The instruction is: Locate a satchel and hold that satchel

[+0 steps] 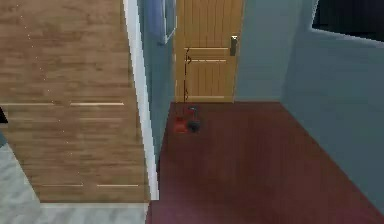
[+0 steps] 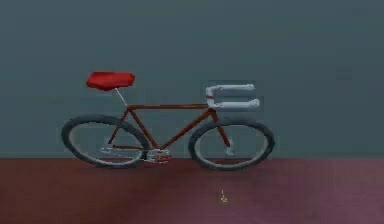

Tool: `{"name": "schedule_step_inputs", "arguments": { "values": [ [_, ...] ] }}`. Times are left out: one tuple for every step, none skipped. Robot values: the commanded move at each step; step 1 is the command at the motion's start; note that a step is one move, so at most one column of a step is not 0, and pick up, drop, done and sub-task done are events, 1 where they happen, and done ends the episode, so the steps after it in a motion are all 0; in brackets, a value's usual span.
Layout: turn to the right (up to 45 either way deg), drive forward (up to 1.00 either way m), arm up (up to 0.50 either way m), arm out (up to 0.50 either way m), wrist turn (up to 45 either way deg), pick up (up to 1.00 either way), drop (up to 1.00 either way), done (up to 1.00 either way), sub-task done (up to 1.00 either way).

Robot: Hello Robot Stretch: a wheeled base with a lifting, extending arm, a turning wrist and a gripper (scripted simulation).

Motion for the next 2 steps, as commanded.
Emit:
{"name": "schedule_step_inputs", "arguments": {
  "values": [
    [-45.0,0.00,0.00,0.00,0.0,0.00,0.00,0.00,0.00],
    [-45.0,0.00,0.00,0.00,0.0,0.00,0.00,0.00,0.00]
  ]
}}
